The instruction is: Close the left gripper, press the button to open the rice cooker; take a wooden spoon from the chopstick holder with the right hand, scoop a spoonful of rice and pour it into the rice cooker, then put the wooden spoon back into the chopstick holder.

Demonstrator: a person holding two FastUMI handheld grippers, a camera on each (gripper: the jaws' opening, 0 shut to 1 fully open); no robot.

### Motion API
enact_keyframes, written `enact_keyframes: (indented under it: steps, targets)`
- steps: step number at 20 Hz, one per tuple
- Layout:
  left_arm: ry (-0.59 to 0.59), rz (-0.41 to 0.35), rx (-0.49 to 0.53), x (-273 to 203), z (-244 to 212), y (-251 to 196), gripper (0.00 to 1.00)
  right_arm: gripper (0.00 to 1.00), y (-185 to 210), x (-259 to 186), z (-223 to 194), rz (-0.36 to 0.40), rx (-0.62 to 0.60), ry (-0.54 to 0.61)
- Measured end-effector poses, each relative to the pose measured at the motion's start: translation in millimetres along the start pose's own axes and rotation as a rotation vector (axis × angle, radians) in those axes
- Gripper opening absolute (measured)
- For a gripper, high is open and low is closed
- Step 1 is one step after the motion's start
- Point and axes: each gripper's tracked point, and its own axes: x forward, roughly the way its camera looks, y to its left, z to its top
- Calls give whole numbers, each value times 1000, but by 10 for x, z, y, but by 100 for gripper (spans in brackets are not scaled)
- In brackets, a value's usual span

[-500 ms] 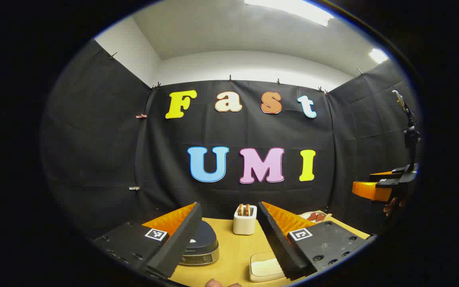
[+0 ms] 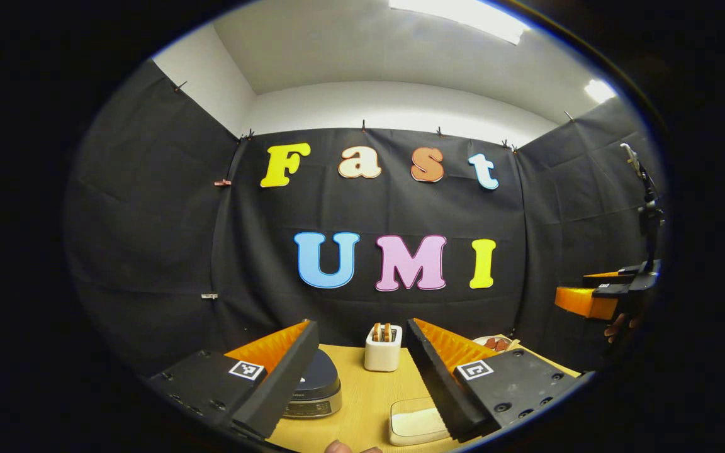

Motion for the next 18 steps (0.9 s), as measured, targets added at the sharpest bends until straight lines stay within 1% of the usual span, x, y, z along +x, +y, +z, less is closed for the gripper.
enact_keyframes:
  steps: [1,5,6,7,8,13,14,18]
  targets:
    - [-1,0,2,3,14,3,95,98,-6,-4,3,-1,0,0]
    - [-2,2,6,5,17,2,95,98,-33,19,-9,-6,2,2]
    - [-1,2,8,16,7,-3,95,96,-33,24,-15,-6,3,3]
    - [1,1,10,24,6,-10,92,98,-31,22,-25,-5,3,4]
    - [1,1,12,28,2,-17,95,98,-34,26,-24,-5,2,2]
    - [2,5,9,66,5,-28,95,98,-49,45,-26,-4,0,3]
    - [7,4,11,73,-18,-37,95,96,-60,48,-20,-6,1,0]
    - [5,17,26,72,-12,-9,95,98,-56,90,-89,-2,10,20]
